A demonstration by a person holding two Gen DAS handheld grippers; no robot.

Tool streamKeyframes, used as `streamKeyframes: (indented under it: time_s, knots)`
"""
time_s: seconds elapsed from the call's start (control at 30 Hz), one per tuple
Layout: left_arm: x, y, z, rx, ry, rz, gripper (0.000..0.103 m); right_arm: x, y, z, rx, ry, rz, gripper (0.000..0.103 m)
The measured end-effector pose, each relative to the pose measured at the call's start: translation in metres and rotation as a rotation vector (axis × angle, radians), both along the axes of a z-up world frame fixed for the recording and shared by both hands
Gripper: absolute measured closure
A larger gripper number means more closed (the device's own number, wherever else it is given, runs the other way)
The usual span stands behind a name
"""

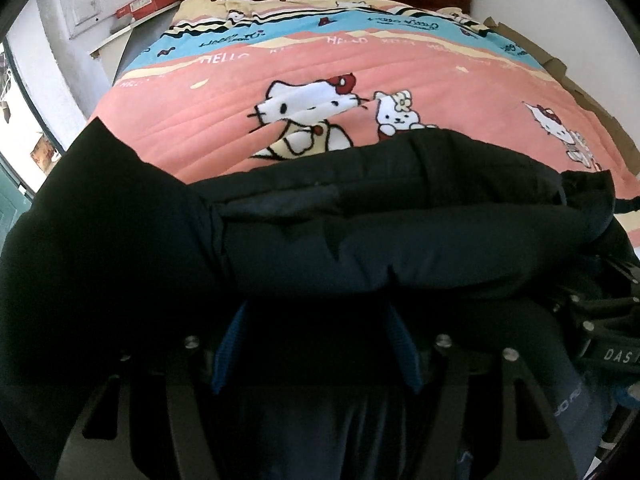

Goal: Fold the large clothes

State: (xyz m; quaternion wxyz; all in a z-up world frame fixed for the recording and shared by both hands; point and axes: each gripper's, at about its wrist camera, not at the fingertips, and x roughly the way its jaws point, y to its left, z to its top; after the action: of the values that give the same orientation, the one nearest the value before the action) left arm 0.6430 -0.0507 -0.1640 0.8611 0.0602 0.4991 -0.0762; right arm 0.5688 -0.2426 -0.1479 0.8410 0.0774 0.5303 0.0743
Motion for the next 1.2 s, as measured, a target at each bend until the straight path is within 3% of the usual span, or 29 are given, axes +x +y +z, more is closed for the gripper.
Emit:
streamKeyframes:
  time_s: [0.9,1.2]
  knots:
    - [0.001,-0.003,-0.018,0.02,-0.031,0.008,0.039,0.009,-0.002,-0.025,0.036,-0.038,0.001,0.01]
    - [-0.013,-0.003,-0.005,0.033,-0.069,0.021,0.039,0.002,0.0,-0.016,0.026,-0.061,0.004,0.01]
